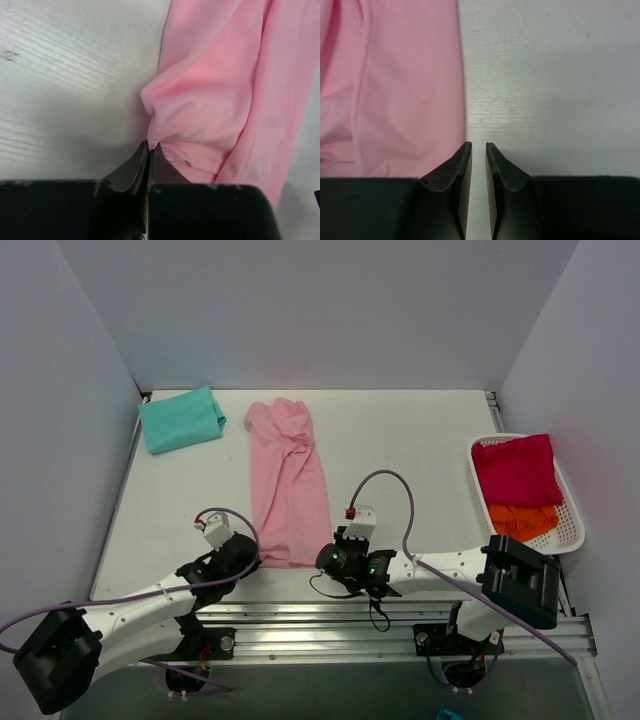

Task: Fold and stack the t-shirts
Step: Fold the tshirt

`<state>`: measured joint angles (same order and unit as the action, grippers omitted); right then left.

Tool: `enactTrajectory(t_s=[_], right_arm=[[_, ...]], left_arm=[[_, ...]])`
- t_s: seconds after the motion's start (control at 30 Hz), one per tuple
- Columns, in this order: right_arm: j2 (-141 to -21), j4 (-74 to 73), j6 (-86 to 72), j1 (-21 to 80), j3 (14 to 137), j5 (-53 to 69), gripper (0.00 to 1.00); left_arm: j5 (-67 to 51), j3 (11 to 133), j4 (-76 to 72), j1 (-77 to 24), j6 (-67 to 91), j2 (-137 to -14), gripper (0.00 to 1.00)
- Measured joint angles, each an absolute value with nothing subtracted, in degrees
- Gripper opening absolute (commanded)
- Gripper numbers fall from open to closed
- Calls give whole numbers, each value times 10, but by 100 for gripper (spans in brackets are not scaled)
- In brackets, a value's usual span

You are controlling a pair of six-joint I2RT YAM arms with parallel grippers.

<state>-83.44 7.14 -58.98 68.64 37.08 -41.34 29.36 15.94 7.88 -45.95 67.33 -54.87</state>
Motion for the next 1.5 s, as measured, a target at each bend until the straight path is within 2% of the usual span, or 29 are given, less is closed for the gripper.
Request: enactTrajectory(t_s=[0.27, 0.37, 0.4, 0.43, 0.5, 0.53, 0.6, 0.87, 1.07, 1.1, 1.23, 1.5], right_arm=[[-835, 10, -623, 710, 347, -432, 13], [-835, 9, -630, 714, 343, -433, 16], [-836, 9, -631, 714, 343, -433, 20], [-836, 9, -632, 715, 343, -433, 39], [-839, 11, -635, 719, 343, -434, 58], [-841, 12, -634, 722, 343, -435, 73], [-843, 18, -630, 729, 344, -435, 78], [-875, 69, -606, 738, 374, -421, 74], [-899, 88, -599, 751, 395, -413, 61], [-902, 91, -598, 751, 397, -411, 54], [-916, 99, -598, 751, 398, -406, 42], [-936, 108, -604, 751, 398, -397, 37]], left_arm=[[293, 144, 120, -460, 671, -505, 2], [293, 139, 125, -460, 671, -491, 2], [293, 137, 125, -460, 671, -488, 2], [293, 135, 127, -460, 671, -486, 2], [293, 130, 129, -461, 671, -486, 2], [292, 128, 130, -461, 671, -486, 2], [292, 127, 130, -461, 672, -485, 2], [291, 127, 126, -462, 673, -488, 2], [291, 127, 117, -463, 673, -495, 2], [291, 127, 116, -463, 673, -495, 2], [291, 126, 114, -464, 673, -496, 2], [291, 126, 112, -464, 673, -496, 2]])
